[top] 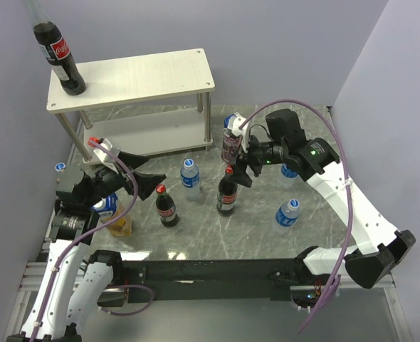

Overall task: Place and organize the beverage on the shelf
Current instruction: Pick up the drink from the center of the board.

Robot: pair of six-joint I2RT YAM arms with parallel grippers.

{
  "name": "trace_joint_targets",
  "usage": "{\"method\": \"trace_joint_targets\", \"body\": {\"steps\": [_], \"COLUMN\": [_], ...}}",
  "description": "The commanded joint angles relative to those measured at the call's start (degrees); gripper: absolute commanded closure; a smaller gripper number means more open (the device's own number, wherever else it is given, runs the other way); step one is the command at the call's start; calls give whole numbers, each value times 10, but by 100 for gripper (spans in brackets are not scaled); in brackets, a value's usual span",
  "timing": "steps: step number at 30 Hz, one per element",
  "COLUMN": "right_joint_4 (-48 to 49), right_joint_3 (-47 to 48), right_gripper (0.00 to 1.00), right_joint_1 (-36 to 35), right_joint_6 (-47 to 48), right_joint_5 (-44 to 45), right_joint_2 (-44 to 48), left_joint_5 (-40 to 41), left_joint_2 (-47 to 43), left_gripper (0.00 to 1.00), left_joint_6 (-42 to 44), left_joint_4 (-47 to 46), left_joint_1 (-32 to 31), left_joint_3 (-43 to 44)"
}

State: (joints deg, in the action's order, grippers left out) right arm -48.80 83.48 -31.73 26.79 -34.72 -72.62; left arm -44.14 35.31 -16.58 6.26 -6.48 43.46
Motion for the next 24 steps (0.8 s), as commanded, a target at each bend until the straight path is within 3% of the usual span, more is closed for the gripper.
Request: {"method": "trace_joint_targets", "body": {"steps": [1,7,15,20,24], "right_joint_4": [41,32,42,38,34], "right_joint_3": [6,19,-8,-10,-9], "right_gripper": [14,23,27,41,46], "right_joint_1": [-13,-27,-40,-43,-46], "right_joint_6": [-27,-31,-26,-26,-24], "right_joint_5": [23,31,55,52,51], "right_joint_2": [-10,-46,-41,-47,-53], "left_joint_5": [3,6,5,-3,-2], "left_joint_2": [0,-4,-9,-8,-5], "left_gripper": [0,1,1,0,0], "left_joint_6": [10,9,7,-3,-6], "left_joint_4": [-29,-24,-24,-34,-28], "left_joint_1": [-3,-3,-3,-3,-4], "left_joint_3": [6,6,6,4,9]}}
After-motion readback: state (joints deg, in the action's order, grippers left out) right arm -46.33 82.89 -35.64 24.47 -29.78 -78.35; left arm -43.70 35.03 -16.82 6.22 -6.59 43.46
